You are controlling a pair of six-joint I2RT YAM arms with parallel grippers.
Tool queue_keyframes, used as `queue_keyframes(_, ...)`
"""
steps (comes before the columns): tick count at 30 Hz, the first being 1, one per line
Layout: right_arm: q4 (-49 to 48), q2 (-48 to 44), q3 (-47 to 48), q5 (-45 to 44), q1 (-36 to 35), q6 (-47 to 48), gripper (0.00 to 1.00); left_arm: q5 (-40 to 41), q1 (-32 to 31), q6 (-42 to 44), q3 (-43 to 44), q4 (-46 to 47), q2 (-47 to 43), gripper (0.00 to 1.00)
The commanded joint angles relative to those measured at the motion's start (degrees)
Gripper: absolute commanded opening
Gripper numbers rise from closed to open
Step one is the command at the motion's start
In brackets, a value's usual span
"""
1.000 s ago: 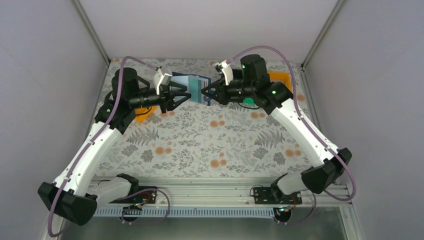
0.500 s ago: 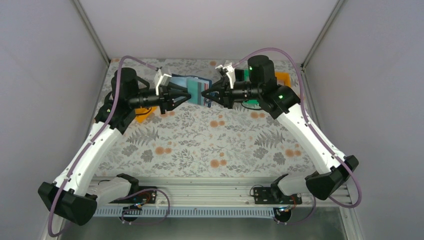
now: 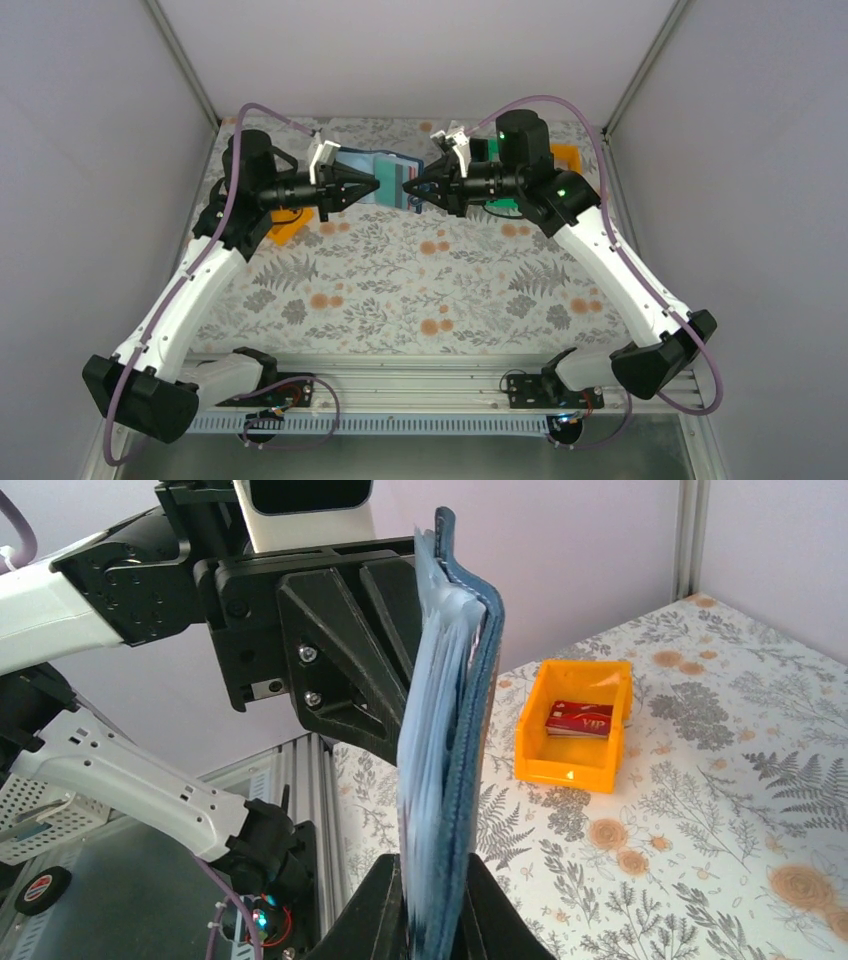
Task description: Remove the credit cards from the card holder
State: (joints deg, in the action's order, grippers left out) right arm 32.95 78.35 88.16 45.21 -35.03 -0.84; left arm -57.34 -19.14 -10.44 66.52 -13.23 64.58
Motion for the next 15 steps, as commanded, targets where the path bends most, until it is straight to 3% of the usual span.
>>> queue_keyframes(1, -1.44, 2.72, -0.9, 1.55, -1.62, 1.08, 0.04, -9.55, -2.08, -0.51, 2.22, 6.17, 0.17, 0.03)
queue_keyframes(8, -3.67, -0.5, -3.69, 3.83, -0.35, 1.95, 0.05, -10.79, -1.72, 5.27, 2.75, -0.5, -1.46, 0.02)
queue_keyframes(15, -2.96, -0.15, -3.97, 9.51, -0.31, 2.06, 0.2, -10.21, -0.96, 2.71, -0.27, 1.32, -3.34, 0.02)
